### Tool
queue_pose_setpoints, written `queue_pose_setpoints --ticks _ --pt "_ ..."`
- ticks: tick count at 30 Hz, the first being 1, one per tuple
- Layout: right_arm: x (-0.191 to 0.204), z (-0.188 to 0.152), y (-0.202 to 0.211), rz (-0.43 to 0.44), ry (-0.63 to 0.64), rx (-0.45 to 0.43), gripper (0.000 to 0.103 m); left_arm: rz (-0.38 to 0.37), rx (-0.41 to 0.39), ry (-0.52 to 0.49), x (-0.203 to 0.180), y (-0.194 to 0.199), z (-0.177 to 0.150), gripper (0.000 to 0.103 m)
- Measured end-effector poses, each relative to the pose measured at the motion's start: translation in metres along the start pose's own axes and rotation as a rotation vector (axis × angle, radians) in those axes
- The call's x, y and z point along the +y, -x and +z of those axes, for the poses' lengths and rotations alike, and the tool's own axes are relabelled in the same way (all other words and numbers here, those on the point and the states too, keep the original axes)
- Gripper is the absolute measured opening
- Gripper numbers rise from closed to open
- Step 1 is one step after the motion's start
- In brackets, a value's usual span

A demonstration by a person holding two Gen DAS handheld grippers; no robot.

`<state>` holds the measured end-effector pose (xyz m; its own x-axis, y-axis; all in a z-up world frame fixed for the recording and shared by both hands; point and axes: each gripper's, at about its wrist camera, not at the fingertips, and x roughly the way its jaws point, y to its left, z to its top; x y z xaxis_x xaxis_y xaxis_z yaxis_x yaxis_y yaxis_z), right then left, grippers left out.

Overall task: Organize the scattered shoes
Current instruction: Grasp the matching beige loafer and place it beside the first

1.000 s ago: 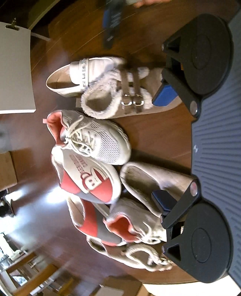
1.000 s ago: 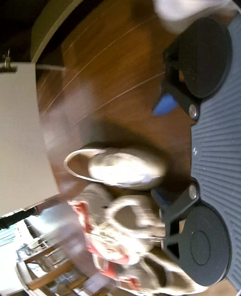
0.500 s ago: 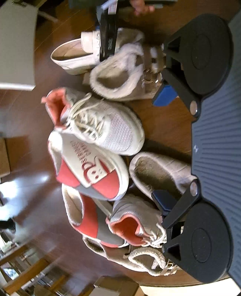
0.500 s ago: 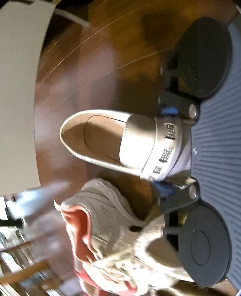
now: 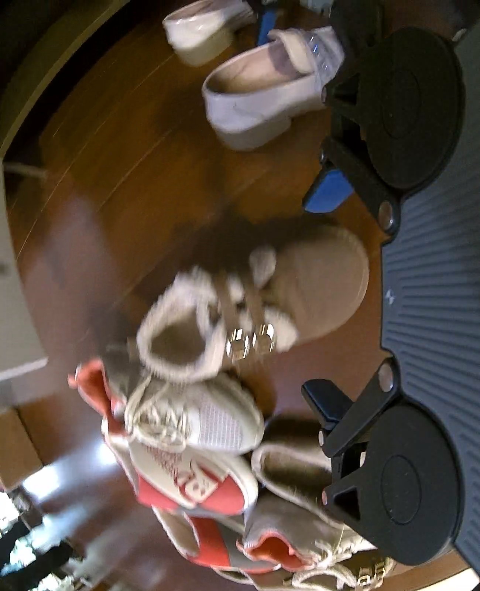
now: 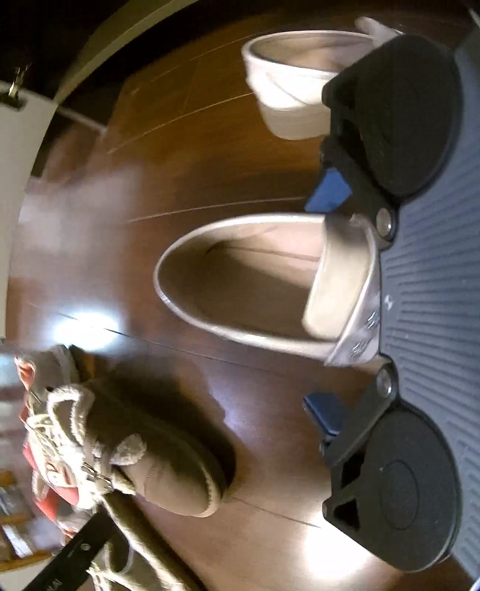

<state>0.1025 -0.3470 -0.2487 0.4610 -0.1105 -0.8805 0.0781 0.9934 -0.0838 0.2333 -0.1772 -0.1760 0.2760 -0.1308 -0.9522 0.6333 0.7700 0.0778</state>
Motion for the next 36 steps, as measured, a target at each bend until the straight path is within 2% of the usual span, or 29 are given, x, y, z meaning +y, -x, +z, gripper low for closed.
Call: queue_pose_setpoints --ticks 1,2,6,10,14,15,17,19,23,31,34,36 --pt "0.003 -0.005 -0.002 -0.06 0.0 0.001 0.077 -0.007 0.009 -0.01 -0.008 0.0 -0.001 0.099" --pt "0.006 -0.008 0.004 -0.069 0.031 -0.023 0.062 -0.011 0.013 -0.018 -0.012 0.001 -0.001 0.099" --pt "-0.011 -0.027 0.017 -0.047 0.074 -0.015 0.057 -0.022 0.011 -0.085 -0.038 0.007 -0.005 0.099" --pt "-0.048 -0.036 0.019 -0.086 0.075 -0.021 0.061 -0.029 0.016 -0.129 -0.062 0.009 -0.006 0.099" --pt "-0.067 -0.048 0.031 -0.138 0.026 0.006 0.097 -0.027 0.022 -0.209 -0.086 0.016 -0.01 0.099" --pt "-0.067 -0.057 0.034 -0.143 0.013 -0.001 0.098 -0.022 0.019 -0.236 -0.093 0.018 -0.011 0.099" --pt "-0.067 -0.073 0.038 -0.152 -0.012 -0.017 0.098 -0.003 0.015 -0.282 -0.104 0.022 -0.015 0.099" --pt "-0.066 -0.09 0.042 -0.161 -0.038 -0.032 0.084 0.01 0.022 -0.304 -0.11 0.023 -0.019 0.099" --pt "-0.064 -0.105 0.047 -0.168 -0.06 -0.086 0.076 0.029 0.039 -0.322 -0.115 0.021 -0.024 0.099" --pt "-0.076 -0.105 0.045 -0.153 -0.044 -0.077 0.073 0.023 0.037 -0.365 -0.128 0.017 -0.021 0.099" --pt "-0.076 -0.105 0.042 -0.154 -0.062 -0.08 0.075 0.018 0.033 -0.384 -0.137 0.02 -0.022 0.099" --pt "-0.079 -0.103 0.042 -0.151 -0.068 -0.076 0.079 0.021 0.034 -0.395 -0.143 0.025 -0.024 0.099"
